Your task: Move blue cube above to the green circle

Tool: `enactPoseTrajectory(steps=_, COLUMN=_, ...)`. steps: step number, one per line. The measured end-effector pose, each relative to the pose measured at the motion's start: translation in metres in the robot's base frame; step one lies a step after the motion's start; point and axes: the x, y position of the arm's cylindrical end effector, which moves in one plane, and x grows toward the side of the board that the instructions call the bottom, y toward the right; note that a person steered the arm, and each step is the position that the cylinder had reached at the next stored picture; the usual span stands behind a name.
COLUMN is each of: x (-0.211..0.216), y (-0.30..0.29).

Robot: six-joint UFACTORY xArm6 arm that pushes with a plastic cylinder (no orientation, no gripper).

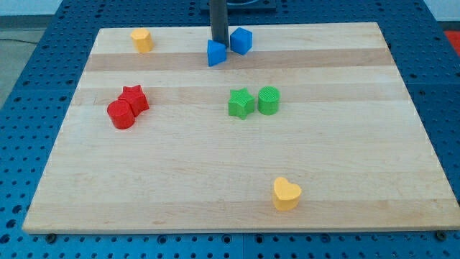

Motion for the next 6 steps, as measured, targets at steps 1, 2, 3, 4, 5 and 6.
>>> enactPoseTrajectory(steps=1, x=0.009, y=0.014)
enactPoseTrajectory(steps=2, x=-0.028, y=0.001)
enactPoseTrajectory(steps=3, x=-0.051, y=-0.013)
enactPoseTrajectory(steps=4, x=-0.077, y=-0.011)
enactPoseTrajectory(steps=5, x=-0.061, y=0.030)
enactPoseTrajectory(steps=6, x=-0.005, y=0.079)
